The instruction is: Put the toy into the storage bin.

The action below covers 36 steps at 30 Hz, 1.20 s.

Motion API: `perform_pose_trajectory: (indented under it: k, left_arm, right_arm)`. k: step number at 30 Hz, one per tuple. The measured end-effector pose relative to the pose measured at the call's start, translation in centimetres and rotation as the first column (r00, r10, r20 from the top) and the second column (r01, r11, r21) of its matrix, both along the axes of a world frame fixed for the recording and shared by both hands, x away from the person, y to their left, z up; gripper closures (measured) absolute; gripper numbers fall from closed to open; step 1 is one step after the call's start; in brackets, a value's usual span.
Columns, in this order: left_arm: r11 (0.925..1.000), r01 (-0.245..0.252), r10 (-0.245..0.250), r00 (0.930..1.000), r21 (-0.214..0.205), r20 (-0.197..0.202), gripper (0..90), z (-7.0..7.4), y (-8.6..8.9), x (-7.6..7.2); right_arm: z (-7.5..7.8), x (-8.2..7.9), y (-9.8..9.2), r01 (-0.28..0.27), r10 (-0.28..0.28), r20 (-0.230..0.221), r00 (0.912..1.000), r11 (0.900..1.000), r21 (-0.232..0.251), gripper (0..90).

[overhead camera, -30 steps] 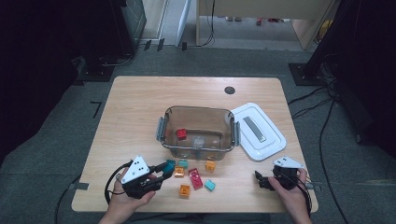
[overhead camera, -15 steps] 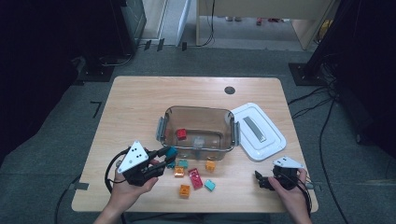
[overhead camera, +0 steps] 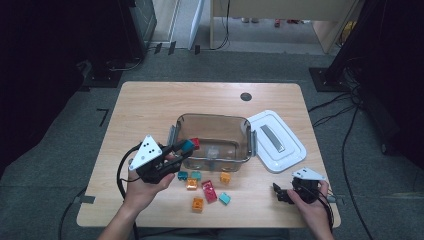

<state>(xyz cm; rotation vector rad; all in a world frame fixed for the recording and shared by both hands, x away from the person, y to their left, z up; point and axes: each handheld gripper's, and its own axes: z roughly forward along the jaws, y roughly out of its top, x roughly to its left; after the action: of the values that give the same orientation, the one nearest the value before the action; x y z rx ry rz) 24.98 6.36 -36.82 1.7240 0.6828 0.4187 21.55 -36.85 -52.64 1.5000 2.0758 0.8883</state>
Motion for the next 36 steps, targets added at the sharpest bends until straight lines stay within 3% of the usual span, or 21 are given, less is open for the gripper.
perform_pose_trajectory:
  k: [10, 18, 22, 26, 32, 36]
  left_arm:
    - [0.9998, 0.017, -0.016, 0.9996, 0.013, -0.022, 67.6, 0.7, -1.9, 2.2]
    - [0.9975, 0.027, -0.02, 0.9943, 0.066, -0.104, 67.6, 0.6, -3.6, 4.1]
    - [0.9951, 0.012, 0.006, 0.9847, 0.098, -0.174, 67.6, 0.2, -4.0, 5.1]
    - [0.9924, 0.001, 0.029, 0.9698, 0.123, -0.242, 67.6, -0.3, -4.3, 6.1]
    - [0.9857, -0.021, 0.071, 0.9513, 0.167, -0.3, 67.6, -1.0, -4.4, 7.3]
    - [0.9813, -0.026, 0.086, 0.9464, 0.191, -0.311, 67.4, -1.5, -4.6, 7.5]
  right_arm:
    - [0.0, 0.0, 0.0, -0.002, 0.002, -0.001, 1.0, 1.0, 0.0, 0.0]
    - [0.0, 0.0, 0.0, -0.003, 0.003, 0.001, 1.0, 1.0, 0.001, 0.0]
    - [0.0, 0.0, 0.0, -0.006, 0.006, 0.001, 1.0, 1.0, 0.001, 0.0]
    - [0.0, 0.1, 0.0, -0.005, 0.005, 0.002, 1.0, 1.0, 0.0, 0.0]
    - [0.0, 0.1, 0.0, -0.007, 0.007, 0.002, 1.0, 1.0, 0.0, 0.0]
    - [0.0, 0.1, 0.0, -0.007, 0.007, 0.001, 1.0, 1.0, 0.0, 0.0]
